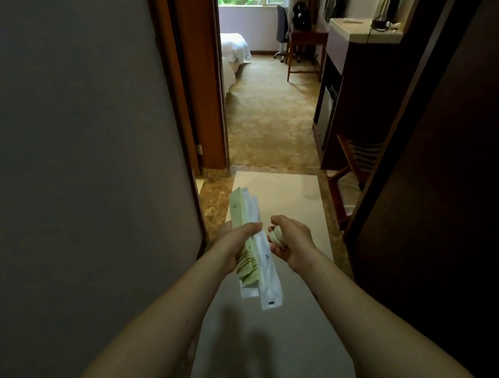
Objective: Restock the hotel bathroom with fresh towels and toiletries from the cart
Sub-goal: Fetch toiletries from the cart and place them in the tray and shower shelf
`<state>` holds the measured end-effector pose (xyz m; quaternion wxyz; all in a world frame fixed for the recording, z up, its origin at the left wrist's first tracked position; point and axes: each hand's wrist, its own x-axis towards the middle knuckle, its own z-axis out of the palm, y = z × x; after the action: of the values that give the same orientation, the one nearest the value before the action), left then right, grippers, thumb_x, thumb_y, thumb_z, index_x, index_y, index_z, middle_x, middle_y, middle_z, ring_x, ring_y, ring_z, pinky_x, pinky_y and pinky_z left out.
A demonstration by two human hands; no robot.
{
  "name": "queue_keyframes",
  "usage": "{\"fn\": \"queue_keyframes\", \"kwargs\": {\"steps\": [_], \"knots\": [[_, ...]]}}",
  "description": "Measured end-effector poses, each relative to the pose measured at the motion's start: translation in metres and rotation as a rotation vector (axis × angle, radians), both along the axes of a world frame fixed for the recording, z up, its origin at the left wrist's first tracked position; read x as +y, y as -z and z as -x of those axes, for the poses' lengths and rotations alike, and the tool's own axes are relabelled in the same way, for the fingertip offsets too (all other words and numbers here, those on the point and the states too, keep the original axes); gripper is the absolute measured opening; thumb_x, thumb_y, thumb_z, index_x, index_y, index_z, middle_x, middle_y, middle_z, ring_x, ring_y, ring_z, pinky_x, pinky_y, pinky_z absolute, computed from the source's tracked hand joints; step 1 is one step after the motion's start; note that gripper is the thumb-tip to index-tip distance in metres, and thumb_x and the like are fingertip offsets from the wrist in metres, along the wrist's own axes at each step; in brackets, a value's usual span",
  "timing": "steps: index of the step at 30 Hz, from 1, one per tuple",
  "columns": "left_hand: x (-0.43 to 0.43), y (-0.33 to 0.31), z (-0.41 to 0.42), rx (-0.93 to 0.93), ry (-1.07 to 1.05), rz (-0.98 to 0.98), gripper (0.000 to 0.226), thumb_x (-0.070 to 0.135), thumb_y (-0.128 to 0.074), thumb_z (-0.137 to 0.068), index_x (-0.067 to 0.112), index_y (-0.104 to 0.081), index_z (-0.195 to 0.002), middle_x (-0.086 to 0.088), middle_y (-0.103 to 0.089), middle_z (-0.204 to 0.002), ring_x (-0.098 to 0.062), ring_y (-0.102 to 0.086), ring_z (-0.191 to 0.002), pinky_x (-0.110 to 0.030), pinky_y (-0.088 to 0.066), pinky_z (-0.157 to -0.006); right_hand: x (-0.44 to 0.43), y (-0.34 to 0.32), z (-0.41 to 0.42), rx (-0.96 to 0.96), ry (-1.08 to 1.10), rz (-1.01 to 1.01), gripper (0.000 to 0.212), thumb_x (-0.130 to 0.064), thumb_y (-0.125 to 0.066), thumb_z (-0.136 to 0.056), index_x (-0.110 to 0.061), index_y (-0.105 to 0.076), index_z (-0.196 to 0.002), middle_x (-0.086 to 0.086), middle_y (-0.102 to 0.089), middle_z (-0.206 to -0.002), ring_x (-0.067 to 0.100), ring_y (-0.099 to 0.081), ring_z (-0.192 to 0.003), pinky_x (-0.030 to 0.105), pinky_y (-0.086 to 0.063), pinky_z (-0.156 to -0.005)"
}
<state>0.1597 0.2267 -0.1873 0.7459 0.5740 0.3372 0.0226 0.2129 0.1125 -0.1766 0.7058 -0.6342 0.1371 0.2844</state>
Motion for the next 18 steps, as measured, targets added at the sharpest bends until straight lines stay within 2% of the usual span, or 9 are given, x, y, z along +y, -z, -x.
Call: {"fn": "queue_keyframes", "kwargs": {"steps": [2,7,10,12,15,18], "knots": [[0.016,0.004,-0.030,-0.001,-0.022,-0.008,0.030,0.016,-0.074,-0.083,0.012,-0.060,-0.109,-0.011,-0.069,-0.090,-0.026,-0.067,-0.078,-0.031,-0.055,-0.062,0.017,0.006,-0.032,0.003,-0.032,0.018,0.010,-0.017,-0.063,-0.090,-0.008,-0.064,-0.094,0.008,-0.063,-0.079,0.019,-0.055,-0.058,0.025,-0.046,-0.052],[0.058,0.010,-0.119,0.000,-0.067,0.000,0.034,0.021,-0.073,-0.084,0.012,-0.058,-0.113,-0.012,-0.068,-0.094,-0.026,-0.067,-0.080,-0.030,-0.053,-0.061,0.064,0.015,-0.130,-0.003,-0.127,0.048,0.010,-0.018,-0.067,-0.086,-0.010,-0.065,-0.089,0.009,-0.062,-0.078,0.022,-0.057,-0.065,0.026,-0.047,-0.053],[0.084,0.007,-0.185,0.015,-0.083,-0.009,0.029,0.019,-0.066,-0.087,0.010,-0.056,-0.114,-0.014,-0.067,-0.095,-0.028,-0.066,-0.082,-0.033,-0.053,-0.067,0.093,0.012,-0.200,-0.005,-0.172,0.071,0.008,-0.014,-0.069,-0.081,-0.009,-0.068,-0.087,0.010,-0.063,-0.078,0.024,-0.058,-0.068,0.027,-0.047,-0.053],[0.101,0.003,-0.228,0.026,-0.081,-0.019,0.040,0.018,-0.063,-0.085,0.009,-0.054,-0.123,-0.017,-0.067,-0.101,-0.032,-0.066,-0.089,-0.037,-0.055,-0.076,0.111,0.007,-0.244,-0.019,-0.213,0.087,0.011,-0.011,-0.070,-0.078,-0.007,-0.070,-0.089,0.010,-0.065,-0.079,0.025,-0.060,-0.071,0.029,-0.048,-0.056],[0.128,-0.001,-0.295,0.046,-0.123,-0.058,0.047,0.020,-0.066,-0.083,0.009,-0.051,-0.126,-0.015,-0.066,-0.103,-0.029,-0.064,-0.089,-0.033,-0.052,-0.068,0.139,-0.002,-0.314,-0.036,-0.294,0.124,0.016,-0.009,-0.068,-0.075,-0.005,-0.072,-0.090,0.008,-0.066,-0.076,0.023,-0.061,-0.072,0.028,-0.046,-0.055],[0.150,0.000,-0.345,0.023,-0.194,-0.066,0.047,0.020,-0.070,-0.082,0.007,-0.056,-0.125,-0.015,-0.068,-0.100,-0.027,-0.066,-0.085,-0.030,-0.051,-0.063,0.163,-0.008,-0.369,-0.049,-0.341,0.157,0.006,-0.008,-0.068,-0.076,-0.009,-0.068,-0.082,0.007,-0.062,-0.077,0.022,-0.055,-0.071,0.025,-0.041,-0.050]]}}
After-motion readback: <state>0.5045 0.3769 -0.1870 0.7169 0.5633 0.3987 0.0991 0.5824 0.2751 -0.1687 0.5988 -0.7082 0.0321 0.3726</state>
